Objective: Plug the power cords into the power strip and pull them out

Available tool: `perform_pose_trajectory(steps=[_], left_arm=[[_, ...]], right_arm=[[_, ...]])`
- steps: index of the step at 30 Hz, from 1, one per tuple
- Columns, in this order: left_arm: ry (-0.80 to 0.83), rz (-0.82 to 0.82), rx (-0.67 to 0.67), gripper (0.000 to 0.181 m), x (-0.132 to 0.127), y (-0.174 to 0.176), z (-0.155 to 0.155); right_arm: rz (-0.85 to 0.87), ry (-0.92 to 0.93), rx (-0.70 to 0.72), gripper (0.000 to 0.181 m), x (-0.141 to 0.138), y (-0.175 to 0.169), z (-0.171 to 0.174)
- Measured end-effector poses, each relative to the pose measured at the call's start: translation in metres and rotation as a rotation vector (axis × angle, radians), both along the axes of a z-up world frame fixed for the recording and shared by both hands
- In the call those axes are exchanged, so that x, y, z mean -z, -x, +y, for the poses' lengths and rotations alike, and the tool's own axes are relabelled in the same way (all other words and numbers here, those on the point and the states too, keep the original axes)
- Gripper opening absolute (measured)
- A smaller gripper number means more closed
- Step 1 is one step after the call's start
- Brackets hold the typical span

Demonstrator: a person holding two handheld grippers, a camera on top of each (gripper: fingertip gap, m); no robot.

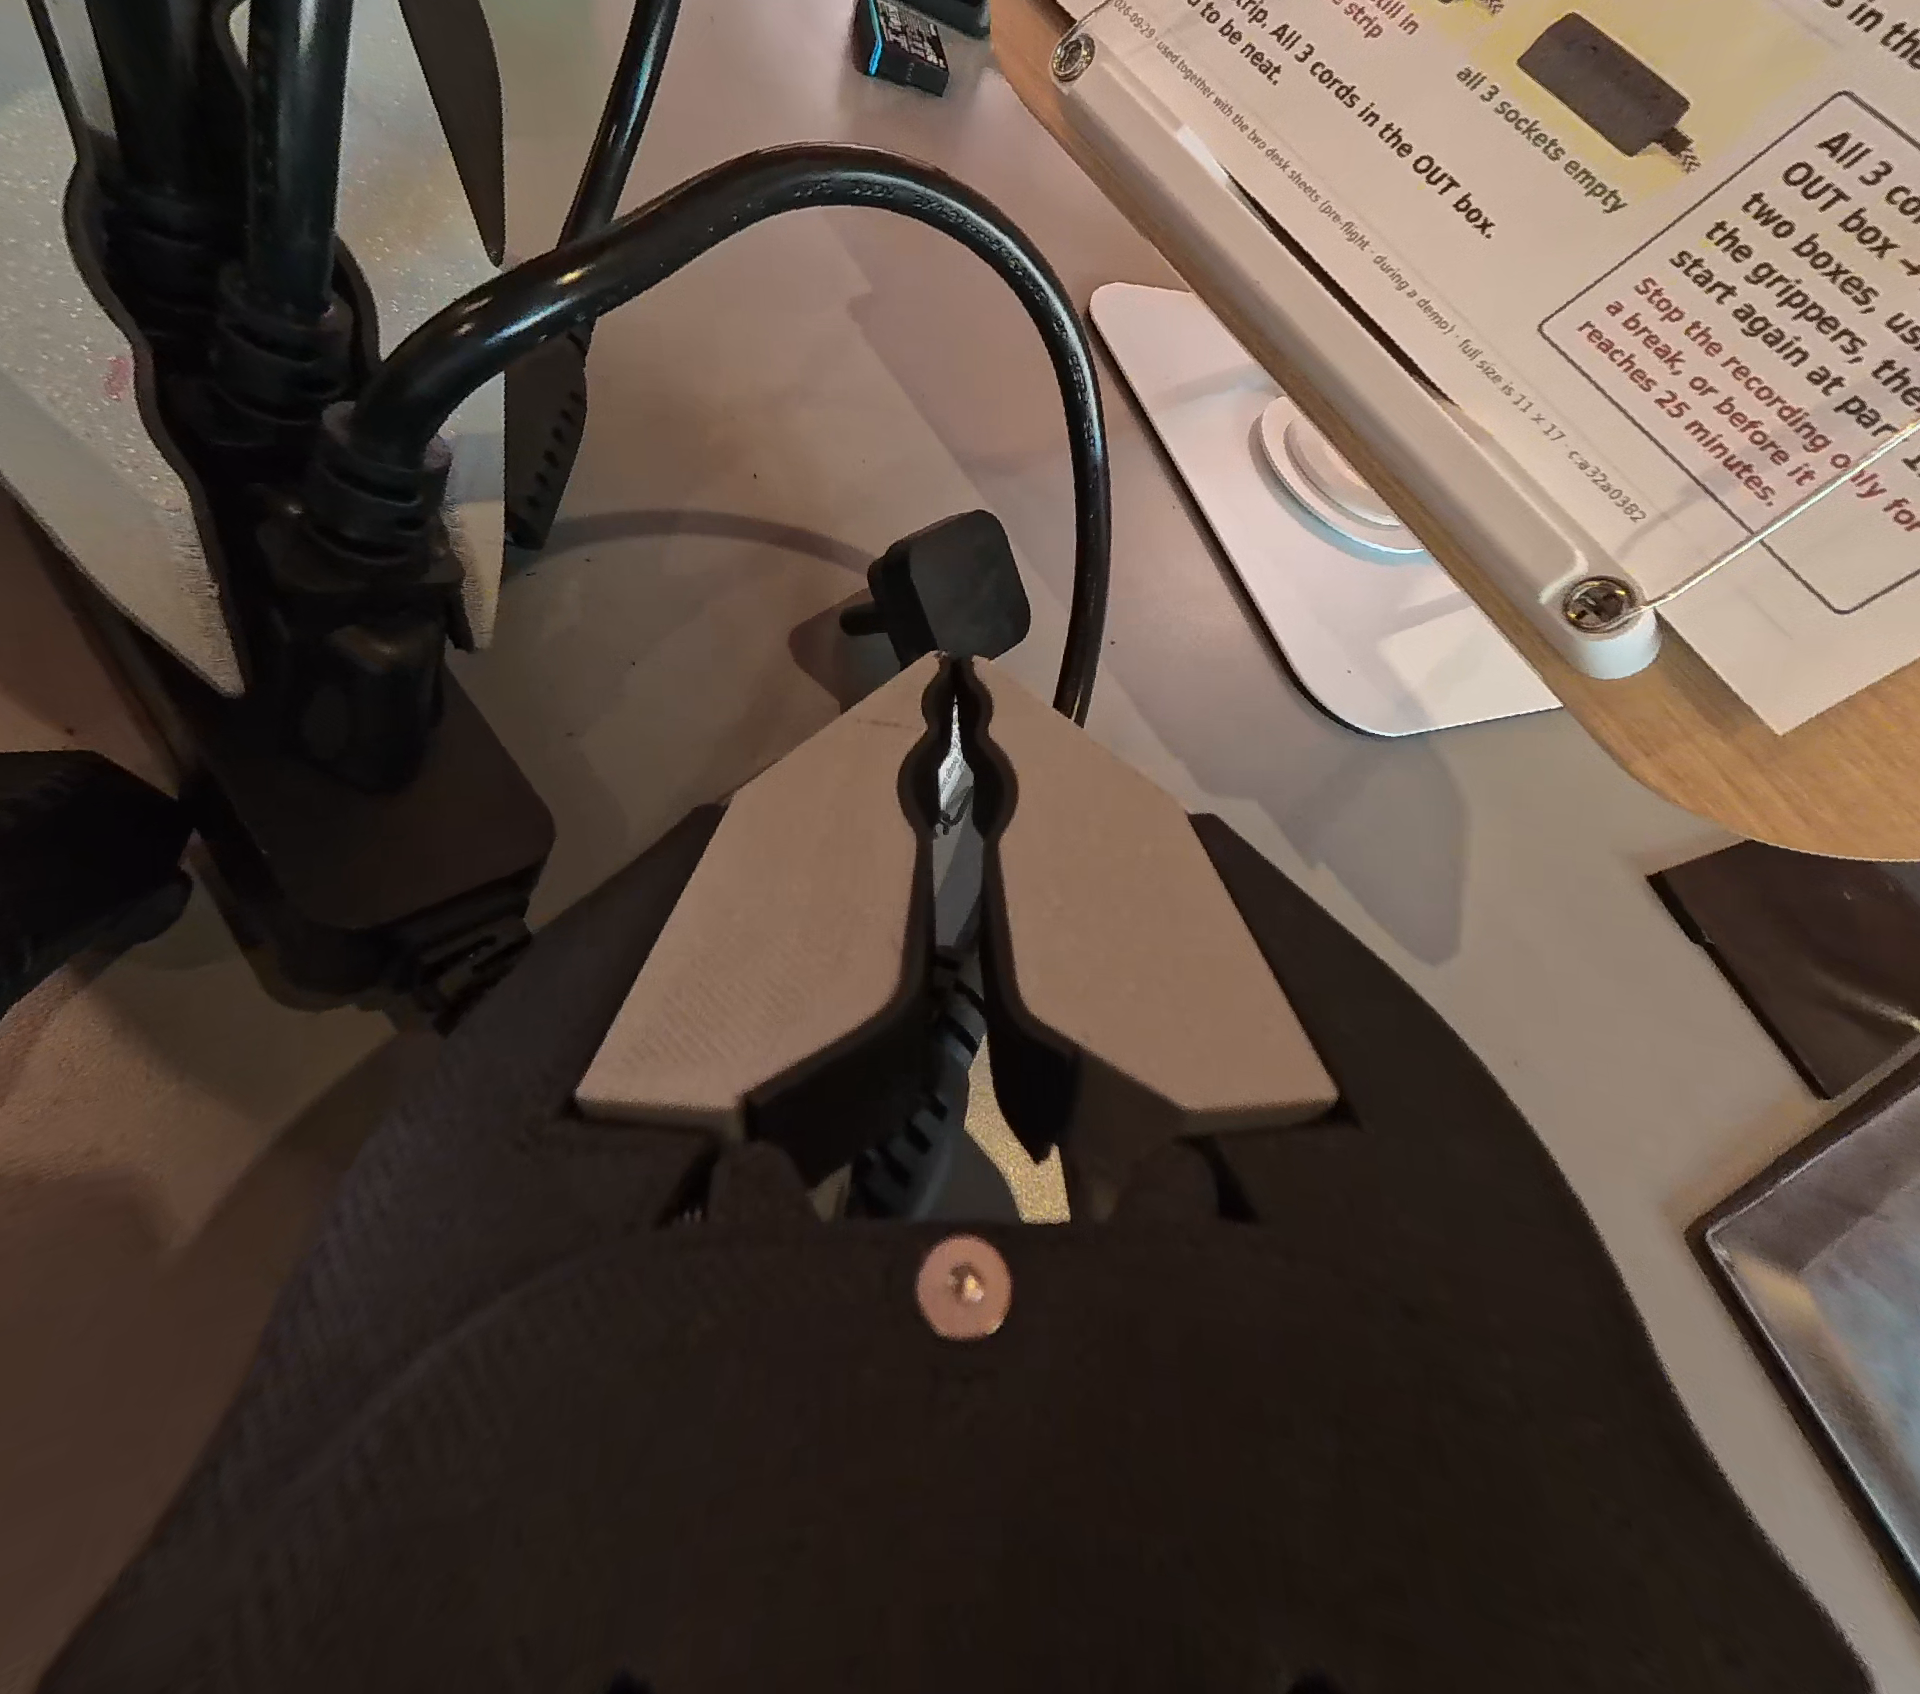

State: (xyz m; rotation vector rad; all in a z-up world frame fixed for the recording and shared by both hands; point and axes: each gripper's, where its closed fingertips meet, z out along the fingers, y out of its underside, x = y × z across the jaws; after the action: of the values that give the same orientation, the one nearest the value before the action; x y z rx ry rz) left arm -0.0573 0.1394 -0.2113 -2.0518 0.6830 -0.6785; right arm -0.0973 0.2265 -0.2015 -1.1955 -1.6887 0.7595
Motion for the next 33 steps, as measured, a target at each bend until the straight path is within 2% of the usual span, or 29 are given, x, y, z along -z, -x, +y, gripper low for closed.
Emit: perform_pose_trajectory(steps=[14, 18, 21, 23, 28, 33], left_arm=[[0.000, 0.000, 0.000, 0.025, 0.000, 0.000, 0.000], [-0.001, 0.007, 0.001, 0.025, 0.000, 0.000, 0.000], [-0.016, 0.036, 0.009, 0.025, 0.001, 0.000, 0.000], [-0.023, 0.063, 0.013, 0.026, 0.001, 0.001, -0.001], [-0.091, 0.178, 0.022, 0.030, 0.001, 0.005, -0.001], [-0.164, 0.260, 0.037, 0.031, 0.002, 0.004, 0.000]], right_arm=[[-0.017, -0.043, -0.017, 0.000, 0.003, 0.000, -0.003], [0.055, 0.101, -0.041, 0.000, -0.011, -0.002, -0.006], [0.113, 0.314, -0.129, 0.000, -0.025, -0.007, -0.015], [0.100, 0.382, -0.210, 0.000, -0.028, -0.012, -0.024], [0.107, 0.342, -0.360, 0.000, -0.035, -0.022, -0.049], [0.070, 0.342, -0.460, 0.000, -0.029, -0.025, -0.072]])
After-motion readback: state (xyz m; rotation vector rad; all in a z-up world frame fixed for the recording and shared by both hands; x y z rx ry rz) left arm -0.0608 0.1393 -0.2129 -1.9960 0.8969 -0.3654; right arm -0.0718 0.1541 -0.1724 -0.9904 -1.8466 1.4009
